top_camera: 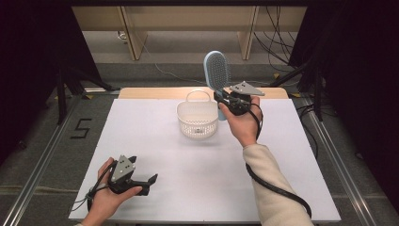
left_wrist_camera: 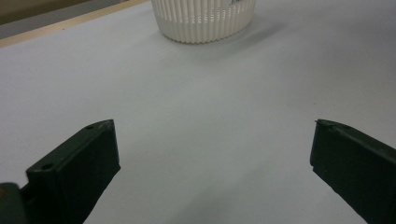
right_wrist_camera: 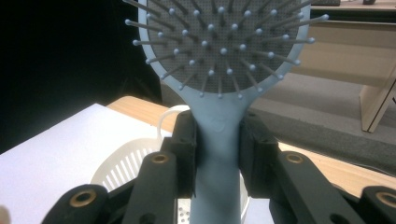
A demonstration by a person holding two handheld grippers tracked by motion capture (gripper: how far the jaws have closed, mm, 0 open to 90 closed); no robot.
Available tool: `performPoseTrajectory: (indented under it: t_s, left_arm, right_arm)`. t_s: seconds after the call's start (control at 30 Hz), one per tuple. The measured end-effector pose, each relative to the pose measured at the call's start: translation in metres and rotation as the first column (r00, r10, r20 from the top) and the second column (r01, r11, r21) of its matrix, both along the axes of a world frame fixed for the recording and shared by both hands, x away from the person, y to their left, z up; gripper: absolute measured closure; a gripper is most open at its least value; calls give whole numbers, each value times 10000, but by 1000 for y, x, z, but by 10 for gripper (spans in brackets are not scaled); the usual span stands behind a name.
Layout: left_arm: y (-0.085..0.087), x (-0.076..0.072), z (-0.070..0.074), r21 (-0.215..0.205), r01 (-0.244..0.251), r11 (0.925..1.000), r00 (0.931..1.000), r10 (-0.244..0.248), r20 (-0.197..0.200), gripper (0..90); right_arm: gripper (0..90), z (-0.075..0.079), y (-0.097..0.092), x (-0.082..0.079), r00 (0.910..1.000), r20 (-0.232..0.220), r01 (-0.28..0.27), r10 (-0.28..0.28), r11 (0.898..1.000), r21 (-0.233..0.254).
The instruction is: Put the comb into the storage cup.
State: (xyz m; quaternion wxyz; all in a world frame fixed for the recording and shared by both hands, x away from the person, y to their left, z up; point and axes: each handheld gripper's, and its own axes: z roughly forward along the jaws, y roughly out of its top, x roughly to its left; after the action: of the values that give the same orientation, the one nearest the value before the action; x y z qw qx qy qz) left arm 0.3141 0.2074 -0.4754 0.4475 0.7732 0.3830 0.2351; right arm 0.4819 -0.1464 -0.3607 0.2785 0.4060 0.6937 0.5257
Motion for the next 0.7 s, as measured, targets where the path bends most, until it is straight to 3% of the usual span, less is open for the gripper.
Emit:
performPoseTrajectory:
  t_s: [0.7]
  left_arm:
    - [0,0,0,4,5,10000,10000,-5,-7,8]
  right_arm:
    - [703,5,3,4,10000,68,7,-7,10000,5]
